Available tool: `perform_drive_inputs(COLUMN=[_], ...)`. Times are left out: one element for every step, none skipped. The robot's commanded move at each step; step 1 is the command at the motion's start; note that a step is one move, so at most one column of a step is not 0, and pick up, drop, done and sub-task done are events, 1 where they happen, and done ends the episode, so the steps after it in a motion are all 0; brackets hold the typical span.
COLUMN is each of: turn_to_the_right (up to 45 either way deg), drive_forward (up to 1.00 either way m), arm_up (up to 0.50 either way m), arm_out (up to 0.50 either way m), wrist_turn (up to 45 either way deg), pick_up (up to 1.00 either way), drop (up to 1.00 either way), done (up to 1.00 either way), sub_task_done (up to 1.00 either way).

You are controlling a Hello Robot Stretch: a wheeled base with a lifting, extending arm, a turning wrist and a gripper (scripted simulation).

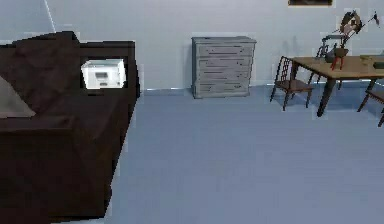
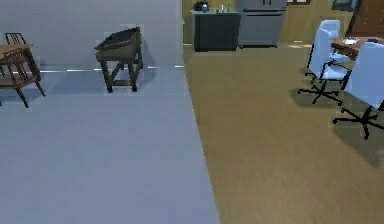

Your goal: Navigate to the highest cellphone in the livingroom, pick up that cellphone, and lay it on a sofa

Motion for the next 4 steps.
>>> perform_drive_inputs(turn_to_the_right=[0.0,-3.0,0.0,-3.0], drive_forward=[1.00,0.00,1.00,0.00], arm_up=[0.00,0.00,0.00,0.00], arm_out=[0.00,0.00,0.00,0.00], wrist_turn=[0.0,0.0,0.0,0.0], pick_up=[0.00,0.00,0.00,0.00], drop=[0.00,0.00,0.00,0.00], done=[0.00,0.00,0.00,0.00], sub_task_done=[0.00,0.00,0.00,0.00])
